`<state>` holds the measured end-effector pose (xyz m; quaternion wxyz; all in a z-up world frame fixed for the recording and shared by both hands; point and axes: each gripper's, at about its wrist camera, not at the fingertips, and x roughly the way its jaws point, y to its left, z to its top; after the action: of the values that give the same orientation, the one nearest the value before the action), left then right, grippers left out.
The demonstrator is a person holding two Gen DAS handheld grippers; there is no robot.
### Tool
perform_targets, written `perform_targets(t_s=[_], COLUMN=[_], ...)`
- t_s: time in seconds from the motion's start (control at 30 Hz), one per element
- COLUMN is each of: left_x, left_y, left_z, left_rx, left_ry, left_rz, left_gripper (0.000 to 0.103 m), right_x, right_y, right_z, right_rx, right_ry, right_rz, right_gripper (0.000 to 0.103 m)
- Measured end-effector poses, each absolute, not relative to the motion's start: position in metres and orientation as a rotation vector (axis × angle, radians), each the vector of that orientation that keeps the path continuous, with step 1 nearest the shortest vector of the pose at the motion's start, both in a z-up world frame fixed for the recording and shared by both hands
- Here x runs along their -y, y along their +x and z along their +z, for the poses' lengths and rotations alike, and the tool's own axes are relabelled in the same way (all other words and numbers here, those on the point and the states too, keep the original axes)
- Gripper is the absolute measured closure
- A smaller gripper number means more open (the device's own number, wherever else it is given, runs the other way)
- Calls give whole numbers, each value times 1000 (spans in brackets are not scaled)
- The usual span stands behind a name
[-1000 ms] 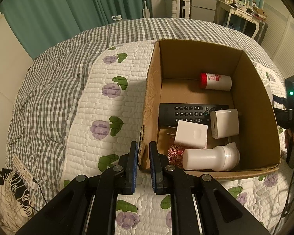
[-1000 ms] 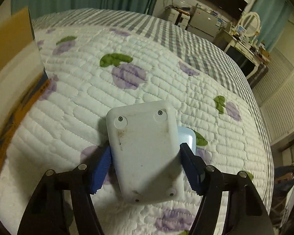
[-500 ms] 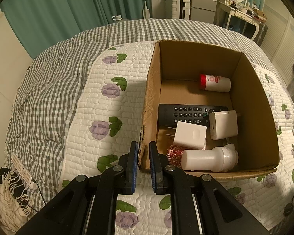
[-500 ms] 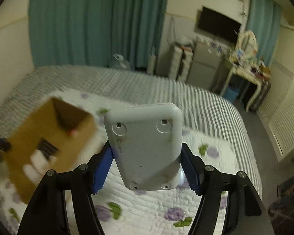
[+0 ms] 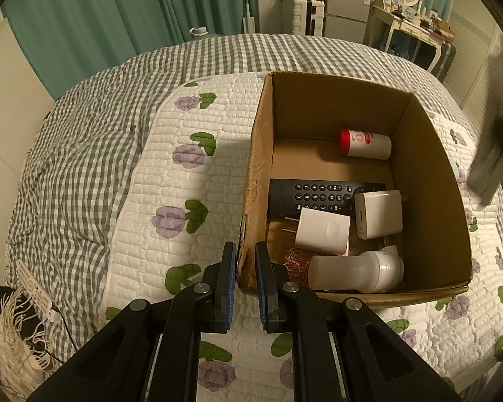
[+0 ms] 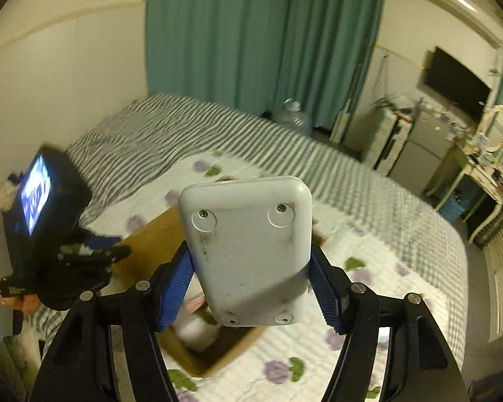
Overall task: Organize rigid objects
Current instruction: 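Carry the white device case into the box and release it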
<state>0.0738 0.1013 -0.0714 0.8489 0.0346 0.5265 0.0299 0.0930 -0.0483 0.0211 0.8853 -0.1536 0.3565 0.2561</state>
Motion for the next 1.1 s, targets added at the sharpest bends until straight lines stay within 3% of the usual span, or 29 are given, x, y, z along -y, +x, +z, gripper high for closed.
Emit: perform_targets(t_s=[0.53, 0.7, 0.73, 0.8, 1.1], left_x=[-103, -103, -103, -103, -103], left_y=[72, 72, 73, 73, 73], left_z=[-70, -70, -71, -70, -69], left_rx=[-1104, -1106, -1106, -1106, -1107], left_ry=[70, 71, 73, 72, 80], left_rz=[54, 53, 55, 55, 62], left_gripper=[92, 92, 92, 92, 92], right_x=[8, 10, 12, 21, 130], right_y=[107, 107, 106, 103, 130], right_z=[-72, -64, -58, -45, -20], right_rx=[-935, -860, -823, -745, -657], right_ry=[-395, -353, -344, -320, -96], right_rz=[535, 545, 535, 513, 338], right_gripper=[37, 34, 25, 17, 15])
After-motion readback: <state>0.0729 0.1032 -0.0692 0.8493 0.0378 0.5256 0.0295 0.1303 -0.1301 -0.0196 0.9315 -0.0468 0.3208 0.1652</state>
